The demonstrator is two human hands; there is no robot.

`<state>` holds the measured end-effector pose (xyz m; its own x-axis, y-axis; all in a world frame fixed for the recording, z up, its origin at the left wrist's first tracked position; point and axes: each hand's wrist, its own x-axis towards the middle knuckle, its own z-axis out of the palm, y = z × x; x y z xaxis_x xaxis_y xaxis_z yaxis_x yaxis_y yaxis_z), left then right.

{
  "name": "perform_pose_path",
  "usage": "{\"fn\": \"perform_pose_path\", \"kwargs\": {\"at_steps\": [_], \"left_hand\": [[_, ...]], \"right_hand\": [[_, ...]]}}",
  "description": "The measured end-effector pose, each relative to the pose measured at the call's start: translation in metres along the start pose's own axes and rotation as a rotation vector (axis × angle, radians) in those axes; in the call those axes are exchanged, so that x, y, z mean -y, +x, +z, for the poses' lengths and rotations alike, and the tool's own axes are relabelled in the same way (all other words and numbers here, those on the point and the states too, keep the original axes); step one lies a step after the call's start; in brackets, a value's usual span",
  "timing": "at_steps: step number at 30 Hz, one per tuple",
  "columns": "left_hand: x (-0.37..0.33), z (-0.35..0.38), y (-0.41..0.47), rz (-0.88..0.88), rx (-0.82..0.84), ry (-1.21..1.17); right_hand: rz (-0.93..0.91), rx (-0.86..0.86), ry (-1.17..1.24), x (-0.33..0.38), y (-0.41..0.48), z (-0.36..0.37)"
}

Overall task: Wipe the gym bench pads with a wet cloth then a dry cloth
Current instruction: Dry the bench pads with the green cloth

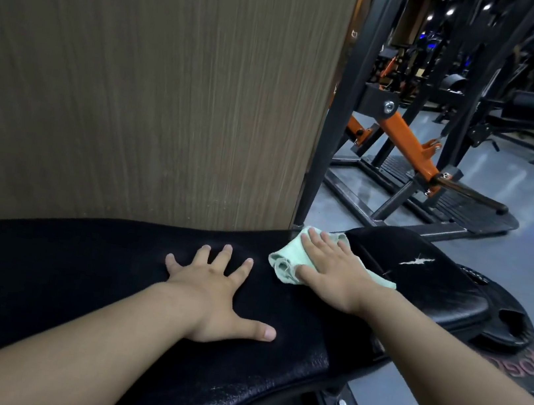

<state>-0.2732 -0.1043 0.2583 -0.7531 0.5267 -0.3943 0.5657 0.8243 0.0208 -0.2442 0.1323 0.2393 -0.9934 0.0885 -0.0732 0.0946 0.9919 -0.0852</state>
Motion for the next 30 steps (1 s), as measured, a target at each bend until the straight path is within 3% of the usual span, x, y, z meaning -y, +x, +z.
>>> {"fn": "perform_pose_path", "kwargs": {"at_steps": [8,13,18,25,30], "left_hand": [[-0.001,0.003,-0.005,0.007,-0.025,-0.002],[-0.002,0.003,-0.008,0.017,-0.039,-0.001],[-0.001,0.005,-0.009,0.040,-0.071,-0.022],[0.024,-0.003,-0.015,0.113,-0.139,-0.260],[0.053,-0.001,-0.027,0.046,-0.152,-0.164]], "right_hand": [[-0.071,0.041,0.019,0.015,-0.124,0.010],[-0.042,0.048,-0.016,0.032,-0.143,0.017],[-0.008,0.050,0.067,0.046,-0.115,0.015],[-0.011,0.041,0.025,0.050,-0.028,0.006],[0.085,0.049,-0.011,0.059,0.032,0.003]]}}
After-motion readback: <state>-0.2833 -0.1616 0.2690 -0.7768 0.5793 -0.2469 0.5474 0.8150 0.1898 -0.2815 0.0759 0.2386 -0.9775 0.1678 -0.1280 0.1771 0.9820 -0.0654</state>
